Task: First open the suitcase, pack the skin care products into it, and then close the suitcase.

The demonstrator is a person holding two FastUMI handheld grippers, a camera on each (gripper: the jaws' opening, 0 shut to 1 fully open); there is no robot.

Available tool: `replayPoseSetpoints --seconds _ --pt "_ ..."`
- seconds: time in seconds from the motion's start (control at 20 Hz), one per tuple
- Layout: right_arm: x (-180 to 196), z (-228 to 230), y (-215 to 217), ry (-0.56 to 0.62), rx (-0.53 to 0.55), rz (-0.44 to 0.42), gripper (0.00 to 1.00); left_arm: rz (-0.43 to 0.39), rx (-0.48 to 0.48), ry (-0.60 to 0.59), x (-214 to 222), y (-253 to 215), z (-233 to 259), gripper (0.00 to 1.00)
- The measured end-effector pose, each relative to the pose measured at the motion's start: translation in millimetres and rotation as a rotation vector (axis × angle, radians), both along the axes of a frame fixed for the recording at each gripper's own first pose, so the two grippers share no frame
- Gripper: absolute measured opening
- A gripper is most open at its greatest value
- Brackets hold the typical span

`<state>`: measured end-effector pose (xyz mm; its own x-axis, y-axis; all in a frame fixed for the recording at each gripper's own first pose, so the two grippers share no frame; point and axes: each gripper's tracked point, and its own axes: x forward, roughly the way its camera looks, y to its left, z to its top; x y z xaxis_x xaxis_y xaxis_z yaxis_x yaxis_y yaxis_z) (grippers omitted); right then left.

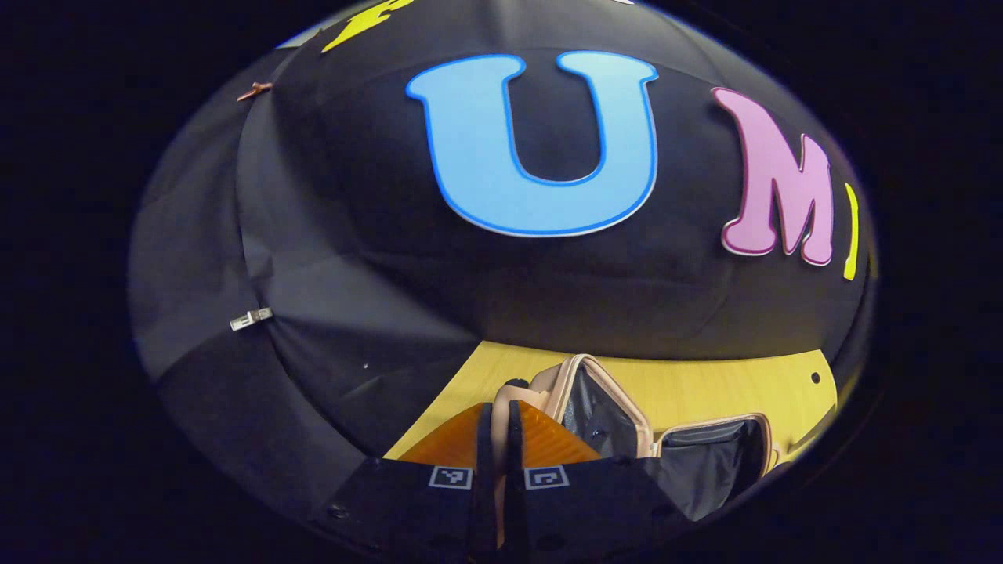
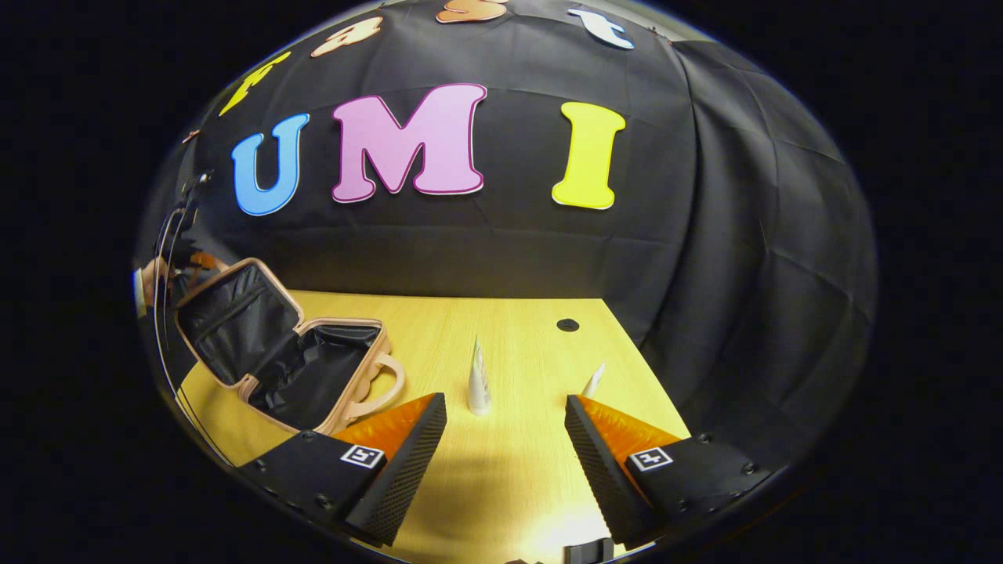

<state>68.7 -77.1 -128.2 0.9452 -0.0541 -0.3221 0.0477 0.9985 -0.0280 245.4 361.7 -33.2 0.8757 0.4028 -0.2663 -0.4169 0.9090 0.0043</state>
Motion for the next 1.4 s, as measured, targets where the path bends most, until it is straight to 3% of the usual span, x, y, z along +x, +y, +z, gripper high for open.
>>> replayPoseSetpoints --seconds 0.35,0.5,0.6,0.65,0.8,0.9,1.0,1.25,1.4 --pt "3 -24 9 0.02 -0.038 -0.035 0.97 0.024 -0.254 0.158 25 71 -141 0.1" --pt "-2 -29 3 0.014 -0.039 -0.066 0.97 0.017 -0.248 0.206 30 82 -165 0.1" --pt "-6 -31 -1 0.011 -0.025 -0.092 0.97 0.034 -0.18 0.248 29 87 -171 0.12" --pt "-8 -31 -3 0.009 -0.021 -0.102 0.97 0.048 -0.135 0.274 27 91 -172 0.22" --pt "-12 -24 -9 -0.015 -0.018 -0.118 0.97 0.065 0.014 0.282 17 91 -150 0.33" --pt "-13 -19 -12 -0.026 -0.02 -0.12 0.97 0.047 0.107 0.26 5 77 -123 0.48" --pt "-12 -13 -19 -0.035 -0.007 -0.127 0.97 0.018 0.129 0.187 -7 42 -86 0.99" --pt "-9 9 -40 -0.065 0.011 -0.122 0.97 -0.007 0.189 -0.04 -53 -63 16 0.97" --pt "-6 18 -57 -0.083 0.016 -0.115 0.97 -0.111 0.172 -0.12 -80 -161 46 0.97"
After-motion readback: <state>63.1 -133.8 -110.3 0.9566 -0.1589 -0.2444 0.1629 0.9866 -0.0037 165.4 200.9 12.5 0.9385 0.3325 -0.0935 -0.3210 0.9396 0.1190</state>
